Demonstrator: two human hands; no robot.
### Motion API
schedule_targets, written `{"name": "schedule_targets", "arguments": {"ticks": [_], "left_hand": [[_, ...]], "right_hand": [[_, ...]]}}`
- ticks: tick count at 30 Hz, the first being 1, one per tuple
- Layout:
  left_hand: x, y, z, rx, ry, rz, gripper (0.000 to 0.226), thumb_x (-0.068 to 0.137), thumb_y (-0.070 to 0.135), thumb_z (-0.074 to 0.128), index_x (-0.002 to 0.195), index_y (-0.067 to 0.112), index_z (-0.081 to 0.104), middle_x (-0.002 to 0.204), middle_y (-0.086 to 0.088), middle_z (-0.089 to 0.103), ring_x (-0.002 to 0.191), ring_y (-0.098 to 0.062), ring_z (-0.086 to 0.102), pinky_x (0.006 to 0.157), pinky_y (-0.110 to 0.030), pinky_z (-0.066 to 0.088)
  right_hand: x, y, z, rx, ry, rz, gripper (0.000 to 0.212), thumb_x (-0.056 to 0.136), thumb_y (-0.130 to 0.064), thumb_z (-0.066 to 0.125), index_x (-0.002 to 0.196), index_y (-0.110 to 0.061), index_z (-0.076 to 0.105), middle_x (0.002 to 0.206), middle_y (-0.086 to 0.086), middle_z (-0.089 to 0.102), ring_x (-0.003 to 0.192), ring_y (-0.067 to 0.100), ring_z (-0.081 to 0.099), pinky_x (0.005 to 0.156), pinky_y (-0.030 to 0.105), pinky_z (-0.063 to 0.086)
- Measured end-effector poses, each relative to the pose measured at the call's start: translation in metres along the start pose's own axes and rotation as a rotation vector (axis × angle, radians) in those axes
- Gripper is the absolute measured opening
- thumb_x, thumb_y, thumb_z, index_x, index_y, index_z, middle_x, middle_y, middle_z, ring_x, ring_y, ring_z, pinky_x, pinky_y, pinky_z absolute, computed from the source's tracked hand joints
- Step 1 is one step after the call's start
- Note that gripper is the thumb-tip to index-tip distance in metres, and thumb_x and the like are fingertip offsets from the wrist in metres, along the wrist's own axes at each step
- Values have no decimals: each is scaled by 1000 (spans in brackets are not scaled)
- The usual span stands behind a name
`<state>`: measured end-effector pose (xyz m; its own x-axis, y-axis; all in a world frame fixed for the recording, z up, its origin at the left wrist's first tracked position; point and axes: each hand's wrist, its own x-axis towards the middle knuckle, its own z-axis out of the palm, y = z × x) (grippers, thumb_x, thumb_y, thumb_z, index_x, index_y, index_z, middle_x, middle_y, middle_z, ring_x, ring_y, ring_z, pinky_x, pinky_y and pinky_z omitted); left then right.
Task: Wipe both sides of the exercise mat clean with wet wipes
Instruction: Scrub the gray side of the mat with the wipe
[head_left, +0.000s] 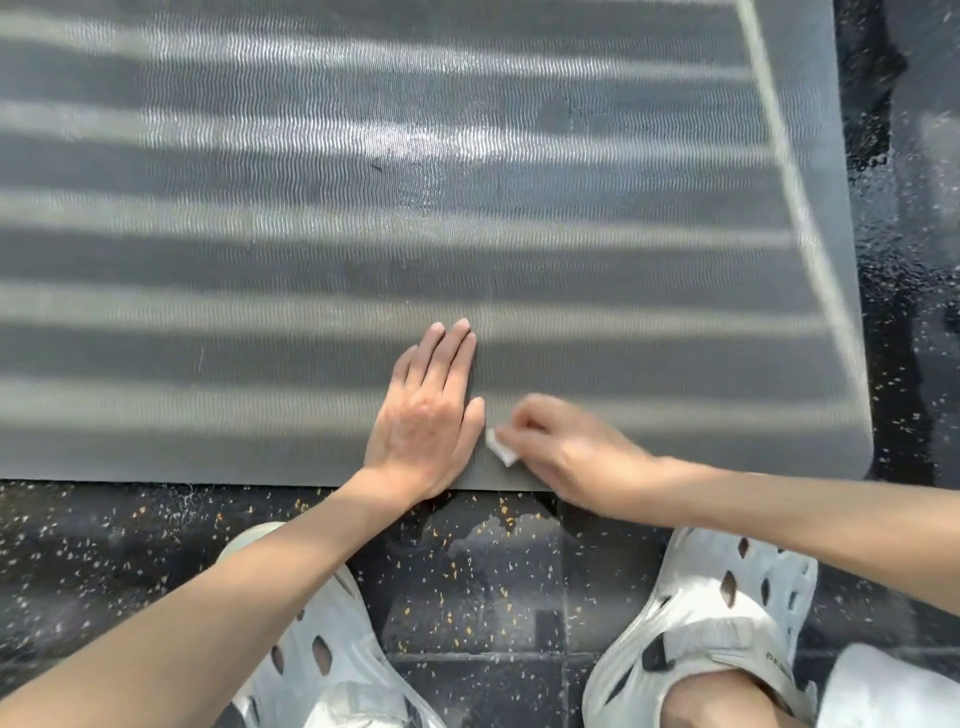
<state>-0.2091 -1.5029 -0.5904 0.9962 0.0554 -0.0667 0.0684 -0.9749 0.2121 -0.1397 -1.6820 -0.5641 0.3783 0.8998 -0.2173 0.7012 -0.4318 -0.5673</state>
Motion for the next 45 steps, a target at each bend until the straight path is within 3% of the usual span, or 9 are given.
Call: {"name": "schedule_targets", "arguments": {"ticks": [3, 7, 13, 17, 22, 29, 33, 39, 45], "left_hand": [[1, -1, -2, -1, 6, 0, 58, 96, 28, 34, 145, -3, 40, 153, -17, 40, 142, -33, 34, 114, -46, 32], [3, -1, -1, -11, 10, -2, 56, 98, 26, 34, 146, -3, 40, 153, -16, 39, 143, -33, 34, 115, -45, 32], [1, -3, -1, -15, 18, 2, 57, 97, 27, 35, 145, -4, 40, 153, -17, 39, 142, -33, 35, 113, -47, 36], [4, -3, 0, -29, 47, -4, 56, 95, 26, 38, 143, -3, 42, 151, -16, 43, 140, -33, 37, 114, -46, 34], [9, -7, -1, -85, 114, 16, 51, 92, 22, 45, 135, -4, 52, 141, -17, 52, 133, -35, 46, 111, -45, 36], [25, -14, 0, -52, 123, 22, 54, 93, 25, 45, 141, 0, 46, 148, -14, 44, 139, -34, 39, 114, -49, 31], [36, -20, -7, -90, 157, 22, 51, 96, 23, 42, 140, -2, 46, 145, -16, 46, 136, -34, 42, 112, -48, 34], [90, -42, -12, -53, 191, -70, 56, 92, 27, 38, 139, -2, 48, 146, -17, 48, 136, -34, 42, 112, -44, 28], [114, -56, -11, -46, 221, -110, 51, 94, 26, 38, 138, 2, 47, 147, -13, 46, 138, -32, 38, 115, -46, 26]], "right_hand": [[0, -9, -10, 79, -15, -43, 41, 97, -37, 32, 105, -12, 64, 97, 7, 55, 81, 24, 53, 71, 38, 47], [60, 22, -34, -26, 288, 53, 20, 91, -11, 53, 96, -4, 70, 86, 13, 55, 67, 28, 54, 56, 34, 49], [31, 5, -24, 1, 82, -30, 35, 94, -28, 37, 99, -8, 66, 90, 10, 53, 72, 23, 50, 61, 39, 50], [78, 34, -46, -75, 285, 100, 46, 90, -44, 37, 97, -8, 65, 90, 6, 52, 76, 23, 51, 65, 39, 47], [44, 9, -35, -35, 156, -22, 19, 93, -11, 50, 95, 0, 66, 82, 13, 50, 63, 26, 46, 53, 36, 44], [105, 41, -58, -145, 342, 133, 46, 94, -41, 34, 97, -8, 65, 90, 10, 52, 78, 31, 53, 64, 33, 44], [78, 27, -52, -95, 152, -6, 33, 93, -26, 34, 93, -9, 63, 89, 8, 49, 77, 28, 49, 61, 34, 42], [136, 53, -78, -180, 397, 83, 26, 93, -18, 45, 93, -3, 66, 87, 16, 52, 70, 32, 54, 58, 39, 49], [103, 36, -67, -117, 242, 27, 23, 93, -19, 45, 94, -8, 65, 87, 12, 52, 73, 33, 55, 57, 35, 48]]}}
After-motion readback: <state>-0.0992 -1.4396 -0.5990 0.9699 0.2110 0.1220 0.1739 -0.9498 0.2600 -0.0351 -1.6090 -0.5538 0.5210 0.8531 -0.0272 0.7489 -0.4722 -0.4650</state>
